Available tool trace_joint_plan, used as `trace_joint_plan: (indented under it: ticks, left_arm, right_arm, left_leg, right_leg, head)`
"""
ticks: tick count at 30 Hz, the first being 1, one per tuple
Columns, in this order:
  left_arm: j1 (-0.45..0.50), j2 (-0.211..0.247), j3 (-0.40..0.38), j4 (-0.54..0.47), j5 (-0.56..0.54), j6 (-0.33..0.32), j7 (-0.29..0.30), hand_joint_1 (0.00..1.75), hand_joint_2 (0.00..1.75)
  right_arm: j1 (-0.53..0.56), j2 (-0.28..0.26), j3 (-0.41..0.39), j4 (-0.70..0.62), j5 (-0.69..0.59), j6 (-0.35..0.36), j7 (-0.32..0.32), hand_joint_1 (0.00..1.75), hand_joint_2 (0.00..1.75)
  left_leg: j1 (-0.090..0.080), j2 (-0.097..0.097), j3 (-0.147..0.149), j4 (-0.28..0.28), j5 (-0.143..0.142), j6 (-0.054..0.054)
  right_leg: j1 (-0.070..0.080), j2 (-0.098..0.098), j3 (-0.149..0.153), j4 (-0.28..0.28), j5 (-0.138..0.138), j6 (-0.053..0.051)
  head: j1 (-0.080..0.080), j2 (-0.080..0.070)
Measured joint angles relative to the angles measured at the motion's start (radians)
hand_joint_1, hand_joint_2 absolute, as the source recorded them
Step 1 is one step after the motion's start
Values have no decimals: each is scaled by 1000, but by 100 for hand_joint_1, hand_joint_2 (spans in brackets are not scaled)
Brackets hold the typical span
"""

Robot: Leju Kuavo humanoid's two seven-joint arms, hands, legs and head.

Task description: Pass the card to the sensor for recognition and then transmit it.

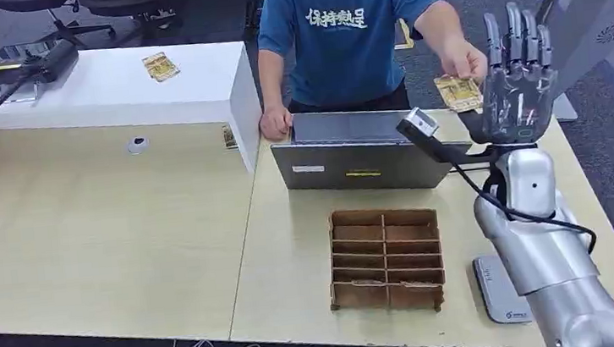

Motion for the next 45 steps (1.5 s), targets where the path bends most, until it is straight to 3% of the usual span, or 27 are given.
trace_joint_plan:
  ticks: [16, 25, 26, 27, 28, 45]
  left_arm:
    - [4, -12, 35, 0, -20, 14, 0, 0, 0]
    - [13, -21, 68, 0, -26, 20, -3, 0, 0]
    - [13, -22, 71, 0, -26, 20, -3, 0, 0]
    - [13, -23, 74, 0, -26, 20, -3, 0, 0]
    - [13, -24, 75, 0, -27, 21, -3, 0, 0]
    - [15, -26, 100, 0, -36, 20, -3, 0, 0]
  right_arm:
    - [69, -54, 6, -64, -78, -23, -47, 0, 175]
    - [135, -92, -44, -143, -154, -41, -100, 0, 175]
    - [137, -92, -46, -148, -156, -40, -101, 31, 175]
    - [140, -93, -48, -153, -156, -39, -101, 157, 175]
    - [142, -94, -49, -155, -156, -37, -101, 175, 175]
    - [156, -100, -51, -154, -191, -36, -125, 175, 175]
  left_leg:
    - [0, 0, -1, 0, 0, 0]
    - [0, 0, -1, 0, 0, 0]
    - [0, 0, -1, 0, 0, 0]
    - [0, 0, -1, 0, 0, 0]
    - [0, 0, -1, 0, 0, 0]
    - [0, 0, -1, 0, 0, 0]
  right_leg:
    - [0, 0, -1, 0, 0, 0]
    - [0, 0, -1, 0, 0, 0]
    - [0, 0, -1, 0, 0, 0]
    - [0, 0, -1, 0, 0, 0]
    - [0, 1, -1, 0, 0, 0]
    - [0, 0, -1, 0, 0, 0]
  head:
    - [0, 0]
    - [0, 0]
    - [0, 0]
    - [0, 0]
    - [0, 0]
    - [0, 0]
